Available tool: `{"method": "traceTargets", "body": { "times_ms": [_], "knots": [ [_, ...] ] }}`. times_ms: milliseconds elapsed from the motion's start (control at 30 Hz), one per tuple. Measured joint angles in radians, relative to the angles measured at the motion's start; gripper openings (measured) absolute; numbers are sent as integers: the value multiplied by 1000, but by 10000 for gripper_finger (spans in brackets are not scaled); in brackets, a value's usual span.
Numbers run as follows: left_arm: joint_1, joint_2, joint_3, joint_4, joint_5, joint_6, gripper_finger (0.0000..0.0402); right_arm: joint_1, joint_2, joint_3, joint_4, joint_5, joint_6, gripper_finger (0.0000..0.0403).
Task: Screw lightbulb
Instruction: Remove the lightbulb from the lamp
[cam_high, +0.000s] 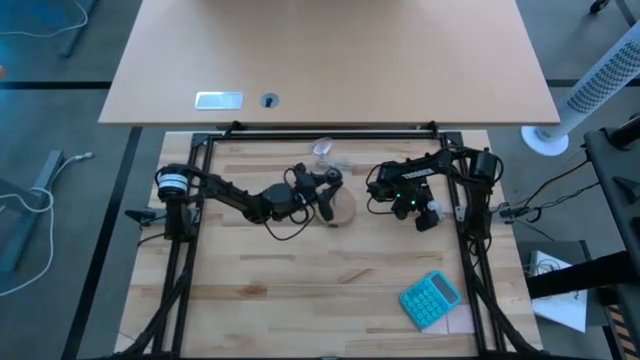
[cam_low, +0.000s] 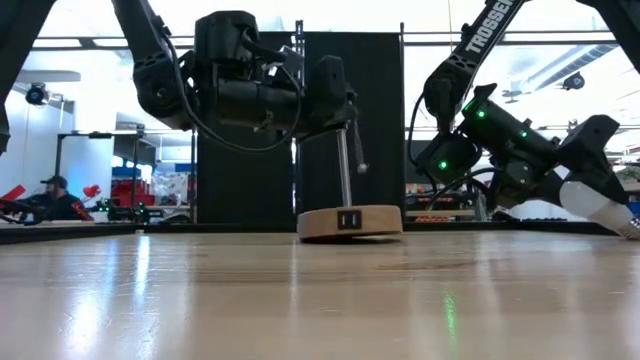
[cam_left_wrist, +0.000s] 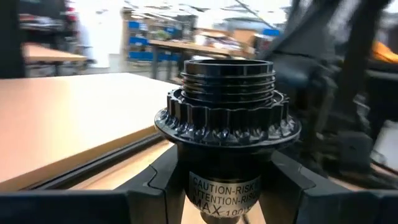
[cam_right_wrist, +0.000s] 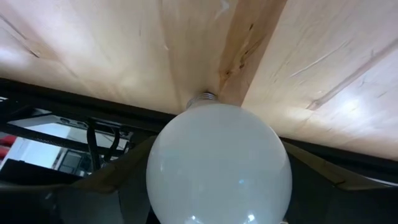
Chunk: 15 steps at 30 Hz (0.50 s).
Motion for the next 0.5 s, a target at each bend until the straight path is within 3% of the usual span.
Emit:
{"method": "traceTargets", "body": {
  "times_ms": [133,500],
  "knots": [
    [-7,0,-5,-7,-28,17,143,0,0,0,-8,-3,2,260],
    [-96,-1,-13,-16,33,77,154,34,0,-1,-50,-59,37,265]
  ]
}}
